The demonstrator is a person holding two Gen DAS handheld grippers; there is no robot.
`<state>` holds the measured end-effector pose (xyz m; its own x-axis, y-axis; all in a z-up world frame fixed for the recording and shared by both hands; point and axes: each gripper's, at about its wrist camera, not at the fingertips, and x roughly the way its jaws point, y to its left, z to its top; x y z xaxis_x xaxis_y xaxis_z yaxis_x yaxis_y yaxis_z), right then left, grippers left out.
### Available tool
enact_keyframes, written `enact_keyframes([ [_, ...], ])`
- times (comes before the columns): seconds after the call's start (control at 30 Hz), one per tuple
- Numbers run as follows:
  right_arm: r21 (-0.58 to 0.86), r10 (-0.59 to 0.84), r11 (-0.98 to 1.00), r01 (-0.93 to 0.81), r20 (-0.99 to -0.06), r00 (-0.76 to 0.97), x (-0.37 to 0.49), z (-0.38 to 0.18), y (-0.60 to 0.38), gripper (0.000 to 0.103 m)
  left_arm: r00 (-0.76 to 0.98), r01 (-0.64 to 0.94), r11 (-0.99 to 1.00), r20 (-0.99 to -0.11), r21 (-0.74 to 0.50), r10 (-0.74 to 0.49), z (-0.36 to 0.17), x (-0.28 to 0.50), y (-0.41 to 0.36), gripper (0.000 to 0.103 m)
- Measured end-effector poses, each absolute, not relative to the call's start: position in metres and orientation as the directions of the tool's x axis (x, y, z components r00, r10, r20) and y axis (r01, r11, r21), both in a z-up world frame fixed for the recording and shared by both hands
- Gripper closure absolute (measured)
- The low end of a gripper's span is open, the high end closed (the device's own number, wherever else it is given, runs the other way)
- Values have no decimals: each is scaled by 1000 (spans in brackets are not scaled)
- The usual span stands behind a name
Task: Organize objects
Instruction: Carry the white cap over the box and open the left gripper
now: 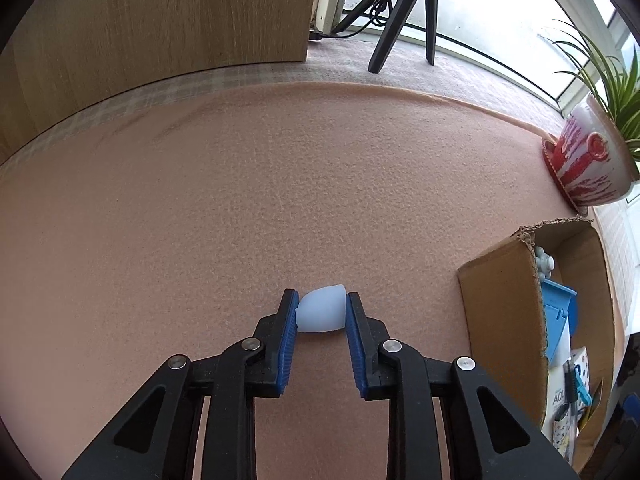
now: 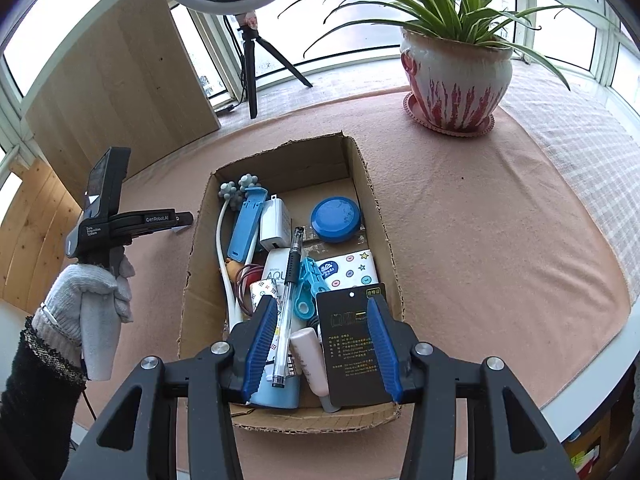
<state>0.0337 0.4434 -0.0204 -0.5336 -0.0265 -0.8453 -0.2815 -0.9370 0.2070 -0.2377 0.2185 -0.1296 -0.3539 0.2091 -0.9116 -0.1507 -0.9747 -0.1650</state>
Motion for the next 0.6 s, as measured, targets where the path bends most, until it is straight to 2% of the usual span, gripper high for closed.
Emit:
enact_keyframes([
  [0.33,200,-17,-941,-274,-835,-550,39,-18,439,60,-406,-166,-967,-880,-193,245,-95,-206,209,83],
  [0.6,150,37,-942,-301,-844,-535,54,-25,442,60,-451,-258,-940,-833,-221,320,-54,-191,250,83],
])
